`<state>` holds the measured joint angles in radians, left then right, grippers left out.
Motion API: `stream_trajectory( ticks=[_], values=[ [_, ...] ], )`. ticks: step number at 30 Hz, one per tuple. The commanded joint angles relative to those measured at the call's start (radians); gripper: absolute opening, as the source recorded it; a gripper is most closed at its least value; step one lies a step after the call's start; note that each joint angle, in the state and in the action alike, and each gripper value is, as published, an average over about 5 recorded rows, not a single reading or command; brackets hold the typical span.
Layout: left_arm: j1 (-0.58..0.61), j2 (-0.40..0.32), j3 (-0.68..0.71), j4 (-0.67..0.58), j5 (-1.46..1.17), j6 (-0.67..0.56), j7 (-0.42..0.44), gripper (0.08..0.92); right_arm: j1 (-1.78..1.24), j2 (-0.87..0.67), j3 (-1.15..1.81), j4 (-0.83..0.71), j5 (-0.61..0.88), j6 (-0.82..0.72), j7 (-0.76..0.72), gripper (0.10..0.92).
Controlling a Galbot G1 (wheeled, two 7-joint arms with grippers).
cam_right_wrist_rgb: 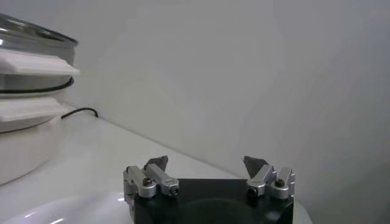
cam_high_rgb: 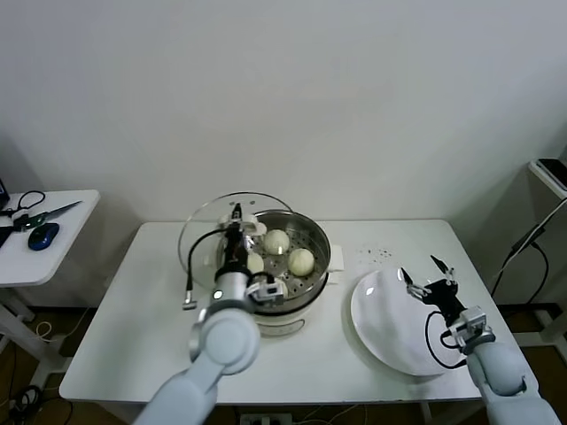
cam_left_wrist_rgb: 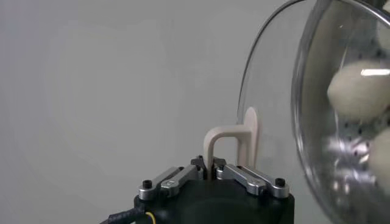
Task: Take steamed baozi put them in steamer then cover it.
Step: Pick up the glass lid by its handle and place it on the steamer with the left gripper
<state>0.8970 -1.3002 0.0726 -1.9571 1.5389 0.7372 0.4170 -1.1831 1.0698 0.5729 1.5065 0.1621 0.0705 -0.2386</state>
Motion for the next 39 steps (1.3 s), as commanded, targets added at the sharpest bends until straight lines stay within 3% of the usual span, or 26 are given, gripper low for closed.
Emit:
stream_trajectory(
  ticks=[1, 9, 39],
  values=[
    [-0.071, -0.195, 0.085, 0.197, 0.080, 0.048, 0.020, 0.151, -0.007, 0.007, 0.014, -0.010, -0.007, 0.011, -0.008, 0.823],
    [-0.068, -0.203, 0.066, 0.267, 0.089, 0.048, 0.002, 0.151, -0.010, 0.007, 0.025, -0.019, -0.008, 0.020, -0.012, 0.823],
    [-0.034, -0.195, 0.042, 0.285, 0.038, 0.048, -0.080, 0.151, -0.001, 0.028, 0.028, -0.038, -0.033, 0.035, -0.023, 0.823]
  ],
)
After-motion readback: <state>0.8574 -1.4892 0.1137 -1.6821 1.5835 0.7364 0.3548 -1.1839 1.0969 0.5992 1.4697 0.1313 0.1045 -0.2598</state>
